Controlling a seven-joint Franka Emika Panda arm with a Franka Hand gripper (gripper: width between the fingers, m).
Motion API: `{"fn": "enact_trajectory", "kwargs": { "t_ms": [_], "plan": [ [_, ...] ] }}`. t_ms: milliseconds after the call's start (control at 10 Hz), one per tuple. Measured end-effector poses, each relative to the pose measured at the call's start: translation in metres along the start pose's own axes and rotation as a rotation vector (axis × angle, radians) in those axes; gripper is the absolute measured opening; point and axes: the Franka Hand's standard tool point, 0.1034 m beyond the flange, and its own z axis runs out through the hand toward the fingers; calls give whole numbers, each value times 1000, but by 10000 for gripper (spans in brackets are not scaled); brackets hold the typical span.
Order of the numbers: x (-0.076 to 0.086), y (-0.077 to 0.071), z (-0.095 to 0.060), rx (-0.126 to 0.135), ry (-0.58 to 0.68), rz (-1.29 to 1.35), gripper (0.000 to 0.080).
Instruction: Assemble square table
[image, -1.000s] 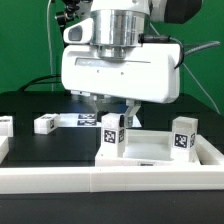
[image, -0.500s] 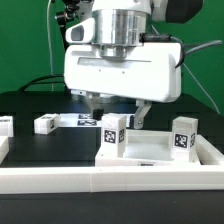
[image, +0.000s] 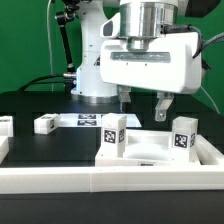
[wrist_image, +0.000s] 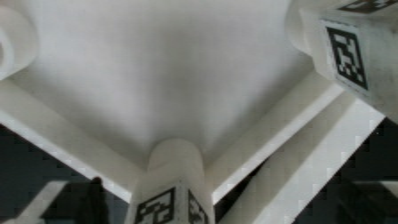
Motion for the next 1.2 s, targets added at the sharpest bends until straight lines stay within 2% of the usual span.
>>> {"fn": "enact_trajectory", "kwargs": {
  "t_ms": [300, 500, 600, 700, 1000, 1200],
  "plan": [
    [-1, 0, 1, -2, -1, 5, 649],
    [-31, 9, -2, -16, -26, 232, 649],
    [-40, 12, -2, -15, -32, 294, 649],
    [-45, 16, 0, -3, -33, 311, 649],
    [-46, 15, 2, -4, -36, 332, 649],
    [-51, 16, 2, -4, -53, 522, 649]
  ]
}}
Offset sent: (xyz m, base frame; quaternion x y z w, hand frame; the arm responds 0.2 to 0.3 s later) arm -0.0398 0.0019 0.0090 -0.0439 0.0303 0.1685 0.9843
